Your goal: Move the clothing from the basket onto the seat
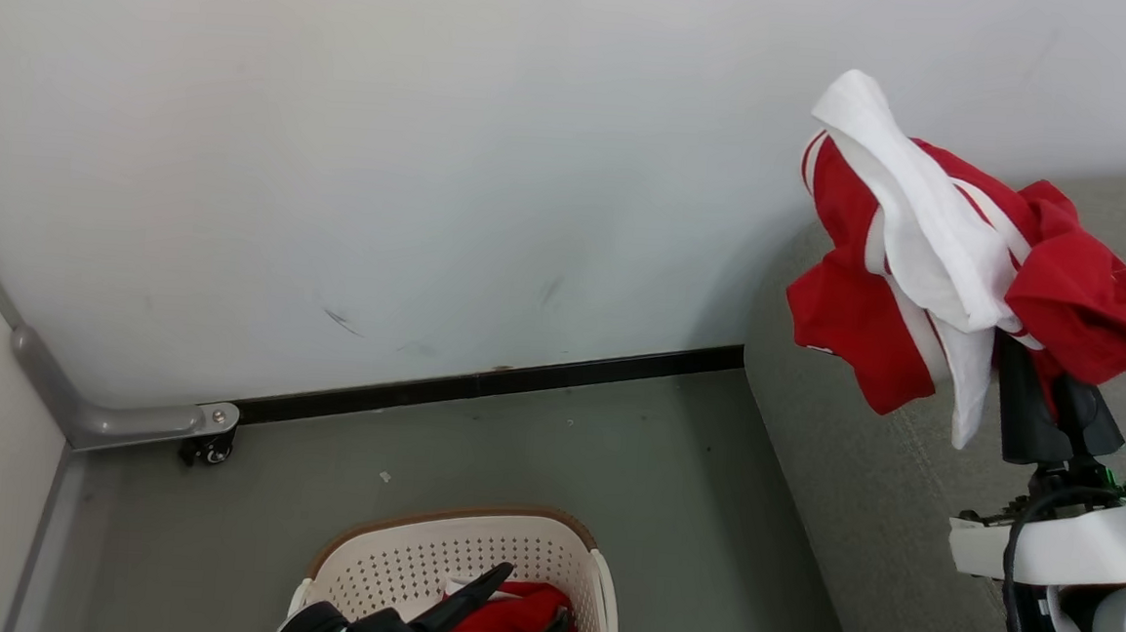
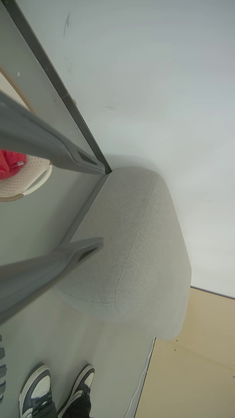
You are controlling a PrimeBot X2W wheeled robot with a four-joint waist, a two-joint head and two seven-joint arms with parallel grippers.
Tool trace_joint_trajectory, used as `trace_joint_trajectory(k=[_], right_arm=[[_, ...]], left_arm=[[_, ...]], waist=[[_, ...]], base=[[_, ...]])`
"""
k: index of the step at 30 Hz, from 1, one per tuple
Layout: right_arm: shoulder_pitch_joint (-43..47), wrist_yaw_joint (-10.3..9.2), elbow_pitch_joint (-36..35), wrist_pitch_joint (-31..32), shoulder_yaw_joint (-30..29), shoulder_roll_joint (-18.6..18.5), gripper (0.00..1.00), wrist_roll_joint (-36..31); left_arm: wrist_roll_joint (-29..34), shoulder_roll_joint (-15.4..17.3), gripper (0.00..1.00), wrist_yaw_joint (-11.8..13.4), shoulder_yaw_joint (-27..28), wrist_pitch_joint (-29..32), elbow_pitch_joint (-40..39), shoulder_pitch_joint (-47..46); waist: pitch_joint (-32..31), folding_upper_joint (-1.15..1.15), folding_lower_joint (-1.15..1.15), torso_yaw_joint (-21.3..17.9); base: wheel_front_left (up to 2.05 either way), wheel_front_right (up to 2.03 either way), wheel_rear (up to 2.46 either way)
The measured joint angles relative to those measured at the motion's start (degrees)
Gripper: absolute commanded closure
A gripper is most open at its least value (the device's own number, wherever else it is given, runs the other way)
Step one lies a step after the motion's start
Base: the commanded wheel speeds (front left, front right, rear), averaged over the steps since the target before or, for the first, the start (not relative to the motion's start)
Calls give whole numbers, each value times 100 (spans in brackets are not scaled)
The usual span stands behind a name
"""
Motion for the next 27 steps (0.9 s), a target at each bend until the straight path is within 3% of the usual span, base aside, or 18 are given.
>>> trace_joint_trajectory(k=[14, 27], right_arm=[[297, 0, -41, 0, -721, 19, 100, 168], [594, -1, -160, 0, -1000, 36, 100, 267]], left_arm=[[159, -120, 0, 1, -55, 0, -77, 7], [164, -265, 0, 1, -332, 0, -96, 7]], waist=[[-1, 0, 0, -326], [60, 0, 0, -790]], base=[[0, 0, 0], [0, 0, 0]])
